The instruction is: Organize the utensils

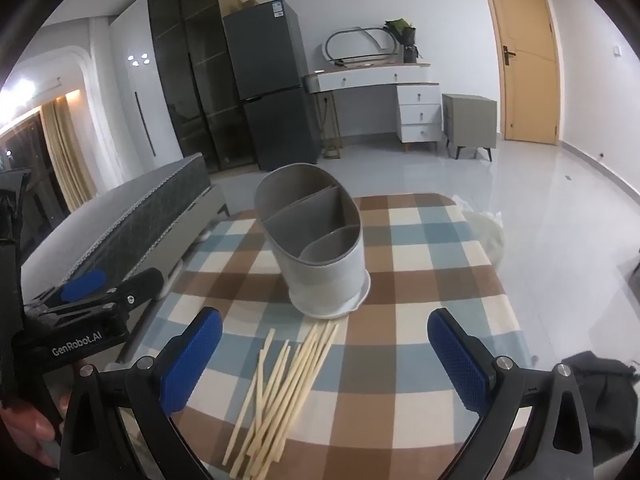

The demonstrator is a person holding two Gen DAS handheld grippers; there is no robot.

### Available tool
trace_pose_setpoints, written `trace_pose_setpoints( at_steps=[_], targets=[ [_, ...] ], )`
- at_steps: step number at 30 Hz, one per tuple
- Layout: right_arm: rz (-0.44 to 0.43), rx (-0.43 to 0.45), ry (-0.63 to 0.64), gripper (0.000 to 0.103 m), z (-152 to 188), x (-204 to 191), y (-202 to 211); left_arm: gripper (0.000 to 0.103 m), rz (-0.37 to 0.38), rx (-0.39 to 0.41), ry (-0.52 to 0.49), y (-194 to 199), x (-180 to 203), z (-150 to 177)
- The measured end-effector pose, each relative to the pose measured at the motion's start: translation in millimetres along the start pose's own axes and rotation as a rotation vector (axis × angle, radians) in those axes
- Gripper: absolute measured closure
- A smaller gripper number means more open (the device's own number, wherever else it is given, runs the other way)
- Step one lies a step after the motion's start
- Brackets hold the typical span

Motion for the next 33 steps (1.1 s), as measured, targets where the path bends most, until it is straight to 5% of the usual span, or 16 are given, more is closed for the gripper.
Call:
trace_pose_setpoints(
  at_steps=[33],
  targets=[
    [0.028, 0.008, 0.006, 0.0, -0.7, 4.4, 2.7, 0.001, 0.021, -0.041, 0.018, -5.9, 1.7, 4.4]
  ],
)
Point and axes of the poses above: each gripper's, at about its wrist camera, not at the fingertips, and y roughly against the way its jaws point, x to its right, z to its underside, the point moved 7 cm from there along -y, roughly the way its jaws point, and after that the axes turned 1 degree about -x, right-handed, at the moved point
